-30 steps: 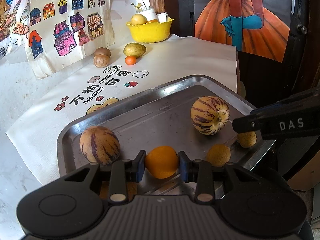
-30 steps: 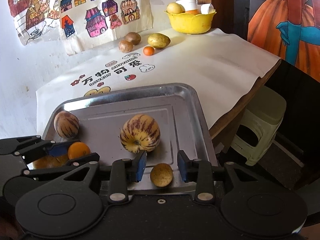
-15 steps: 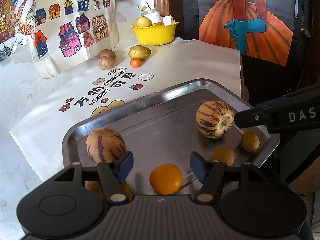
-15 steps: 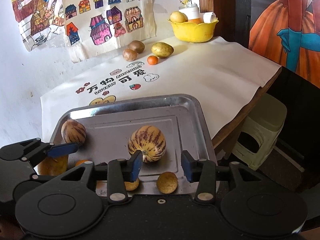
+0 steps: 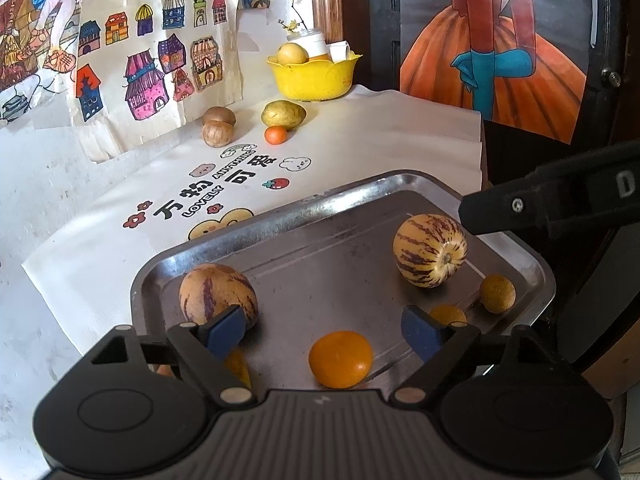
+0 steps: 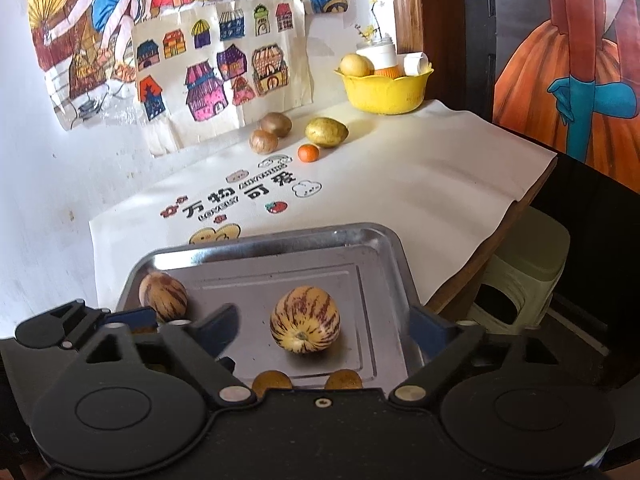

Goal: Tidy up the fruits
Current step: 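Withdraw both tools up and away from the tray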

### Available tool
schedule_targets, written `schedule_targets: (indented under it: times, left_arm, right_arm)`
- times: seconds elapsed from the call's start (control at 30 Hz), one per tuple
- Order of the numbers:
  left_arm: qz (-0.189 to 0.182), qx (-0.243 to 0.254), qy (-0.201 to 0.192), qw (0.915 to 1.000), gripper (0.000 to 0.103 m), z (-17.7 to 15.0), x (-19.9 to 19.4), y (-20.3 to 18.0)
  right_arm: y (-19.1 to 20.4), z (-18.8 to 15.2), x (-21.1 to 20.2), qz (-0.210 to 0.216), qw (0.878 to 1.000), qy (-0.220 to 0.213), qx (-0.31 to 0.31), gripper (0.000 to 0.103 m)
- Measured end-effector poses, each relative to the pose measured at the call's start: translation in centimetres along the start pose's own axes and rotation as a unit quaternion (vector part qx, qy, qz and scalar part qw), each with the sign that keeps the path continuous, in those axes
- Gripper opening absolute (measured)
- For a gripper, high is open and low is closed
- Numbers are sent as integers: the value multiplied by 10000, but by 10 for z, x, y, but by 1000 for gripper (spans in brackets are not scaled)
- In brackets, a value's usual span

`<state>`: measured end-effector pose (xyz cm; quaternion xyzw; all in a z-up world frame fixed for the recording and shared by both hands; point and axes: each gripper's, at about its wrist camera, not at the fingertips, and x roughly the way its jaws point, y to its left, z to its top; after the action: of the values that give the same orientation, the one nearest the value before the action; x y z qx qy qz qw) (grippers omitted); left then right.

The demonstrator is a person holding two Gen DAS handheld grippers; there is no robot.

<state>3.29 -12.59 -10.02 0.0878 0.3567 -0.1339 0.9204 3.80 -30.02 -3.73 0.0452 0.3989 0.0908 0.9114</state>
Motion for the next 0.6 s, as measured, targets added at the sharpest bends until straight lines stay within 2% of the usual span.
schedule_targets:
  times: [0.17, 0.6]
  left_arm:
    - [6, -81, -103, 9999, 102, 2, -6, 2]
    - [-1, -286, -293, 9992, 102, 6, -19, 11]
  right_arm:
    - [-2, 3, -6, -32, 9998, -122, 169, 102]
    - [7, 6, -20, 57, 9994, -296, 183, 102]
